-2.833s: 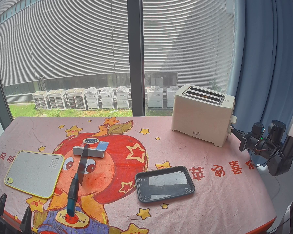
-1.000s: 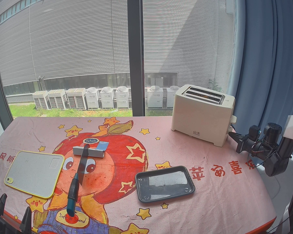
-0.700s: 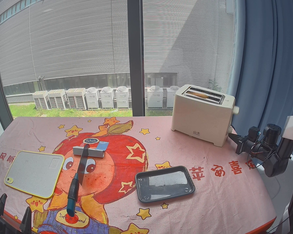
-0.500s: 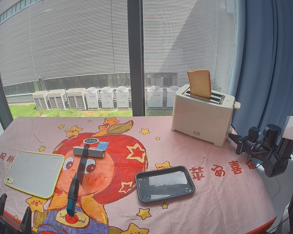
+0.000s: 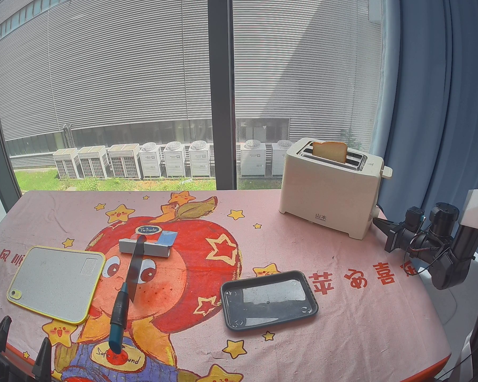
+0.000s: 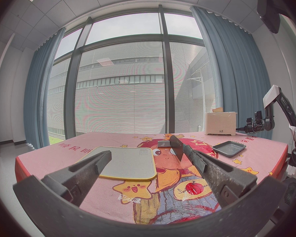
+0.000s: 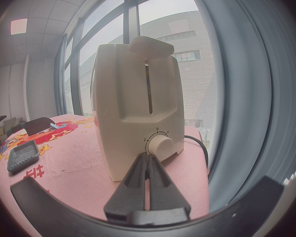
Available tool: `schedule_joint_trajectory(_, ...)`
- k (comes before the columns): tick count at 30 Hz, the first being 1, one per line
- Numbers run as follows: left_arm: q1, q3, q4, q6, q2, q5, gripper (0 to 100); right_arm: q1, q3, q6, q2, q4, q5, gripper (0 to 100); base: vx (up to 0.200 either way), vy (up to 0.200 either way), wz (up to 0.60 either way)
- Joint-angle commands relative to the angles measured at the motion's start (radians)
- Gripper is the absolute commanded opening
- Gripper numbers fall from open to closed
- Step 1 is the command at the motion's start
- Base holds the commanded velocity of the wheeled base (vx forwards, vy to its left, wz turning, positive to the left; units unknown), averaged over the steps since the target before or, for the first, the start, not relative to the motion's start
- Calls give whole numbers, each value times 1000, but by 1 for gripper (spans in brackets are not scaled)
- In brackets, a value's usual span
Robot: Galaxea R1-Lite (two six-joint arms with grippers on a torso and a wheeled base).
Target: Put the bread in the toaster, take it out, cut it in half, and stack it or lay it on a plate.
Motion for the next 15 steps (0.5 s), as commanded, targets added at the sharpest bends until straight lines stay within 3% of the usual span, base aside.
schedule_joint_trajectory(1, 1, 18, 0, 1, -16, 0, 100, 2, 4, -1, -11, 3, 1, 0, 0, 0, 0)
schedule_joint_trajectory(7, -1, 18, -1, 0, -16, 0, 100, 6, 20, 0, -76, 9, -5, 0, 0, 0, 0)
schedule_joint_trajectory(11, 1, 18, 0, 0, -16, 0, 100, 11, 60, -4, -134, 9, -60, 0, 0, 0, 0)
schedule_joint_trajectory(15, -1, 18, 0, 0, -16, 0, 100, 28, 109, -14, -183, 6, -63, 0, 0, 0, 0)
